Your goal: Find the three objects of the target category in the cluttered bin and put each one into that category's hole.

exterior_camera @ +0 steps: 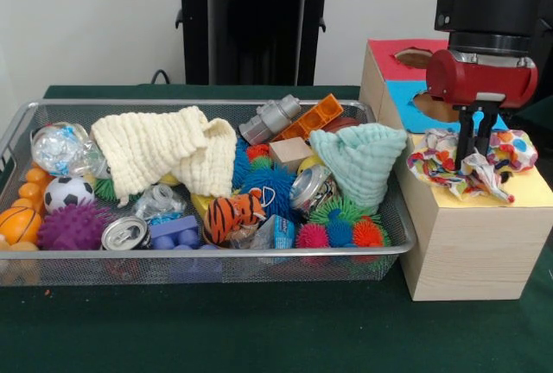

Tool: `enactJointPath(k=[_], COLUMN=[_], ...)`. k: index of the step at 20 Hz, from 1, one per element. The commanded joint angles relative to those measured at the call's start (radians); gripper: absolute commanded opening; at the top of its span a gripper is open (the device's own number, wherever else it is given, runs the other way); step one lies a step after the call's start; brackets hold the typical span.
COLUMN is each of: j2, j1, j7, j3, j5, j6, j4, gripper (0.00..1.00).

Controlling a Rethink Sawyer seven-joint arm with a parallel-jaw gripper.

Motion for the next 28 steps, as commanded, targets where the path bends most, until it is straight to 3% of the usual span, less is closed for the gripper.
enactJointPath(k=[1, 9, 20, 28], j2=[0.049, 0.039, -0.068, -0.055], j1=[-0.03, -0.045, 0.032, 0.027], j7=[0.151, 0.162, 0.2, 0.213], j3=[0.057, 0.081, -0.014, 0.019], j5=[0.001, 0.026, 0.016, 0.033], j6=[0.163, 0.224, 0.282, 0.268], j4=[0.052, 0.073, 0.081, 0.082], gripper=[0.0, 0.0, 0.0, 0.0])
